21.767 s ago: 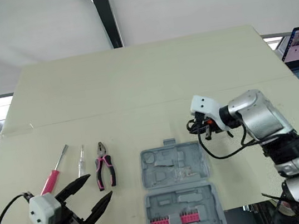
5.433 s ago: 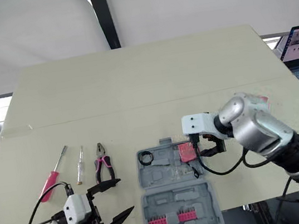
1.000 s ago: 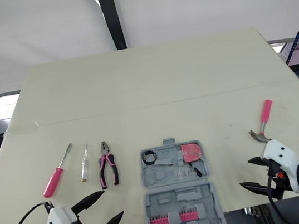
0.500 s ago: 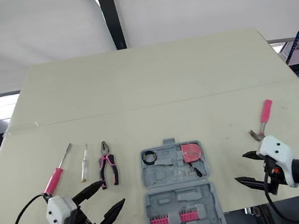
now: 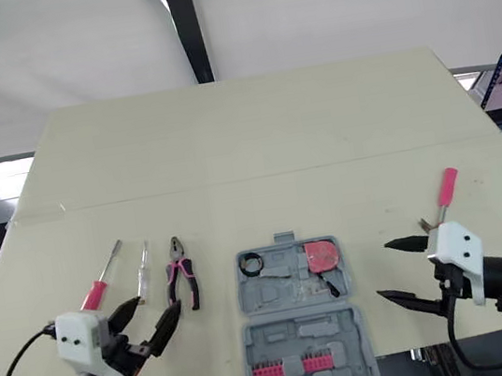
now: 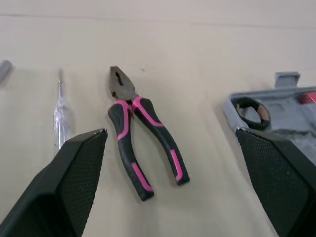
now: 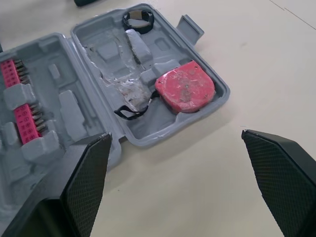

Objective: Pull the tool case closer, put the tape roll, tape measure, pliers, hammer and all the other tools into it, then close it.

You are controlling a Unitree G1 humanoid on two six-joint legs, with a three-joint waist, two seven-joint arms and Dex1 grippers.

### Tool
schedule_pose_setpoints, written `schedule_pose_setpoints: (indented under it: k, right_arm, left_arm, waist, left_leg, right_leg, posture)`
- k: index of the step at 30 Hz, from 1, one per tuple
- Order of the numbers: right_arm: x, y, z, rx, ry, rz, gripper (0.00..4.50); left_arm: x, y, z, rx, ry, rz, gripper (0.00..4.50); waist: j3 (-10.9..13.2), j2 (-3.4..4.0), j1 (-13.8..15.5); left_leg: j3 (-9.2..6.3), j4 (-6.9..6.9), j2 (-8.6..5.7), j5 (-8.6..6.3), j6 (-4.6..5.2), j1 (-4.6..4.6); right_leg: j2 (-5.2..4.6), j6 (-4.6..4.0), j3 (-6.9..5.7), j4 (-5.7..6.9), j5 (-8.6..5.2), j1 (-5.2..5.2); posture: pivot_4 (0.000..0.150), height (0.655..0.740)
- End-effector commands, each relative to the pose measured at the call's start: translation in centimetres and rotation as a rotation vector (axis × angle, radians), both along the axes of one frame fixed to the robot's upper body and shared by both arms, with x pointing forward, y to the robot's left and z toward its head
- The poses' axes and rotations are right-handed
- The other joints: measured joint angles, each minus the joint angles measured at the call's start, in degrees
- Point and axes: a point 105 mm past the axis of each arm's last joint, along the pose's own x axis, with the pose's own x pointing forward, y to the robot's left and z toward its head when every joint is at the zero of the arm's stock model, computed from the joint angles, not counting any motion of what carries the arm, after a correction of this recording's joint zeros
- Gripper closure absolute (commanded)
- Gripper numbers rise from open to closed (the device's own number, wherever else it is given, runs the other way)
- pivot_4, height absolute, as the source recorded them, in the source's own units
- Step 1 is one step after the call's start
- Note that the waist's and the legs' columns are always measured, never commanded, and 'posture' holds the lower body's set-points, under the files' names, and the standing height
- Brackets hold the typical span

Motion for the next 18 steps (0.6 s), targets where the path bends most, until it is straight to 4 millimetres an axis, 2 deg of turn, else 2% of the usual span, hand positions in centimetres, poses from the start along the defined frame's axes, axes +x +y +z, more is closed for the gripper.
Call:
schedule_pose_setpoints:
  k: [1,5,11,16,18]
  right_arm:
    - [0.2,0.1,0.3,-0.011,-0.006,0.029,0.05]
    - [0.4,-0.2,0.6,-0.024,-0.008,0.033,0.05]
    - [0.9,-0.5,1.5,-0.034,-0.028,0.029,0.05]
    - [0.9,-1.2,2.4,-0.059,-0.033,0.029,0.05]
    - [0.8,-1.5,2.5,-0.073,-0.028,0.026,0.05]
  left_arm:
    - [-0.1,-1.0,-0.1,0.032,0.059,0.033,0.00]
    - [0.9,-0.8,-0.7,0.001,0.086,0.172,0.00]
    - [3.1,-1.4,-1.7,0.024,0.133,0.251,0.00]
    - [4.9,-1.6,-1.1,0.066,0.125,0.296,0.00]
    - [5.2,-1.9,-0.7,0.084,0.117,0.263,0.00]
  waist:
    - [-0.01,0.02,-0.04]
    - [-0.02,0.04,0.07]
    - [-0.03,0.05,0.12]
    - [-0.03,0.05,0.02]
    - [-0.03,0.04,0.13]
  left_leg:
    - [0.01,0.00,0.00,0.00,0.00,0.01]
    - [0.00,0.02,0.00,0.00,0.00,0.01]
    - [0.00,0.04,-0.01,0.00,0.00,0.00]
    - [0.01,0.03,-0.02,0.00,-0.01,-0.01]
    - [0.01,0.04,-0.02,0.00,0.00,-0.02]
  right_leg:
    - [0.00,0.00,0.01,0.01,0.00,0.00]
    - [0.00,0.00,0.01,0.00,0.00,0.02]
    - [0.00,0.00,0.01,0.02,0.00,0.01]
    - [0.00,0.00,0.01,0.02,0.00,-0.01]
    - [-0.01,0.00,0.01,0.02,0.00,-0.01]
  posture:
    - [0.150,0.7400]
    - [0.150,0.7400]
    - [0.150,0.7400]
    - [0.150,0.7400]
    - [0.150,0.7400]
